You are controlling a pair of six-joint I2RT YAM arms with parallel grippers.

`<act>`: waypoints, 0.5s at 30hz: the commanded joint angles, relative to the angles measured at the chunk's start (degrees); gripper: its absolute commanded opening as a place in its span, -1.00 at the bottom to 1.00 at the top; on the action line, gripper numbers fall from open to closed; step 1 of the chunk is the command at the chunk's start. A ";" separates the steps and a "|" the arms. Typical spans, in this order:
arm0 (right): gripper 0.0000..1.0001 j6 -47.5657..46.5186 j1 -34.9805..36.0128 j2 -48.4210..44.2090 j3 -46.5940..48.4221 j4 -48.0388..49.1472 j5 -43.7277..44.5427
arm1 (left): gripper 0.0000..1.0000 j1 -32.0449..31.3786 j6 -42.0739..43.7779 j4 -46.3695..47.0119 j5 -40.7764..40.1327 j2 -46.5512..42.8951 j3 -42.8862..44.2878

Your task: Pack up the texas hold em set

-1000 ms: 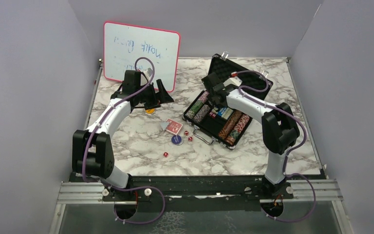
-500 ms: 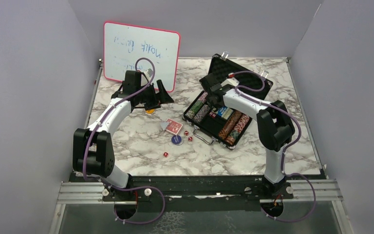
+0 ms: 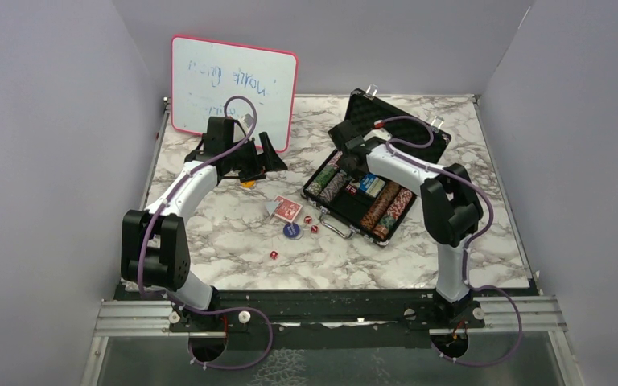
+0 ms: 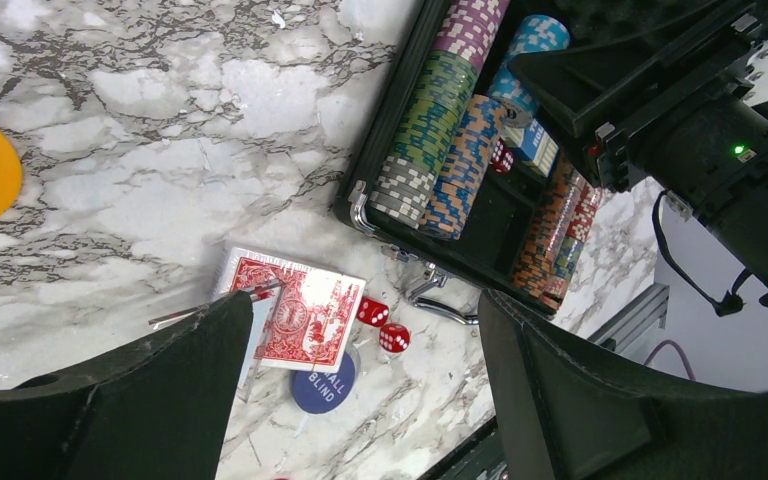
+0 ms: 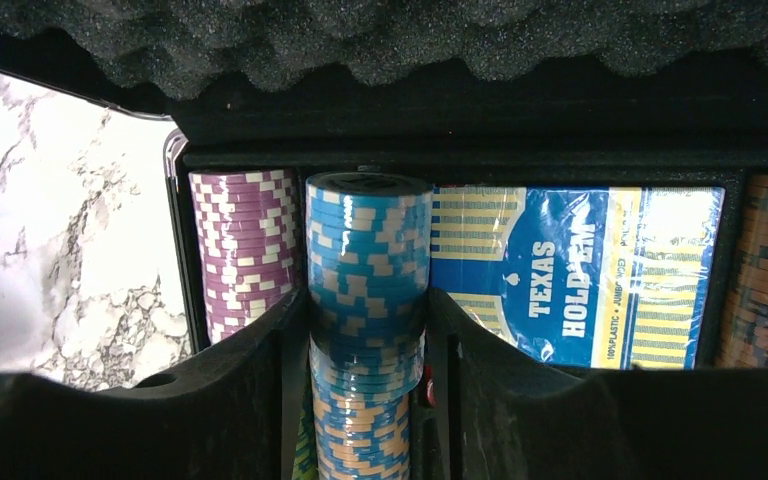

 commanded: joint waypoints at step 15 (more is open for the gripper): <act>0.23 -14.66 0.06 -8.30 0.68 4.98 -5.21 | 0.68 -0.16 3.24 -4.56 -6.20 -2.71 4.60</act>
